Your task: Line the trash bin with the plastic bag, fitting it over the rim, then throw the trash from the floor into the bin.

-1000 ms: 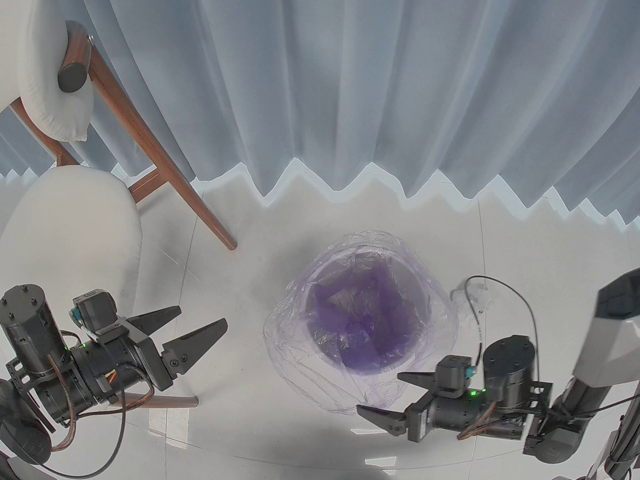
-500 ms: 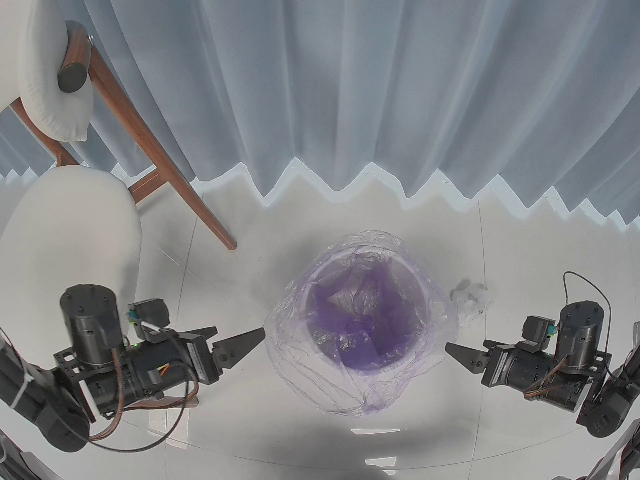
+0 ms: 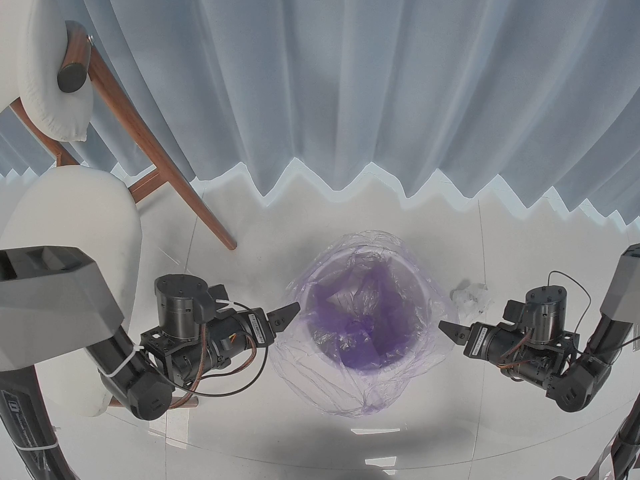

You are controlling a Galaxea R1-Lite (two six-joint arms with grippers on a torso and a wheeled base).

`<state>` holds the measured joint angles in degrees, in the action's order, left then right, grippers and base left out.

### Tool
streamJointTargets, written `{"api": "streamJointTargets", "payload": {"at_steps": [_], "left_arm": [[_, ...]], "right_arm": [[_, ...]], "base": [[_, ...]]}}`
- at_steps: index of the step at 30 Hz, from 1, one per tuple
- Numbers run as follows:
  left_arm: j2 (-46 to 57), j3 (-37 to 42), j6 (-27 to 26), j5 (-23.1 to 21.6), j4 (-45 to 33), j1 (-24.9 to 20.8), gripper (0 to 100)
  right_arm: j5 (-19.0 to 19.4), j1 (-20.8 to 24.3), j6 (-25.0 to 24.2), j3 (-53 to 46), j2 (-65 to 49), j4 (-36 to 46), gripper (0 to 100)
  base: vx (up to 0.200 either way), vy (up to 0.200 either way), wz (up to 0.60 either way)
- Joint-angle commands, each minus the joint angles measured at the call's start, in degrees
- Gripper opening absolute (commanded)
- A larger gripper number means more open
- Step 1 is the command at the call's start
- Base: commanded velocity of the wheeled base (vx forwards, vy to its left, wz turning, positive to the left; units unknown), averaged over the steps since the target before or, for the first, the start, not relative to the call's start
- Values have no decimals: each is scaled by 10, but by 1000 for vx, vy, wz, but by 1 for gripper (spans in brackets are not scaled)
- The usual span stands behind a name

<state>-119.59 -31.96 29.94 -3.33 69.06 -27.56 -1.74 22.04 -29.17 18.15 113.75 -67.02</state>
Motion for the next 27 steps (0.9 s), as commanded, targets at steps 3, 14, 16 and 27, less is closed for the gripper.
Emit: {"api": "streamJointTargets", "payload": {"at_steps": [3, 14, 16, 27], "left_arm": [[-71, -21, 3, 3, 14, 1, 100], [-139, -8, 23, 32, 106, 11, 0], [-151, -16, 39, 31, 107, 14, 0], [-191, -93, 61, 74, 108, 35, 0]], "right_arm": [[-6, 2, -17, 49, 78, 1, 0], [-9, -47, -12, 7, 97, -39, 0], [-9, -62, -12, 7, 116, -62, 0], [-9, -60, 18, 22, 203, -189, 0]], "base": [[0, 0, 0], [0, 0, 0], [0, 0, 0], [0, 0, 0]]}}
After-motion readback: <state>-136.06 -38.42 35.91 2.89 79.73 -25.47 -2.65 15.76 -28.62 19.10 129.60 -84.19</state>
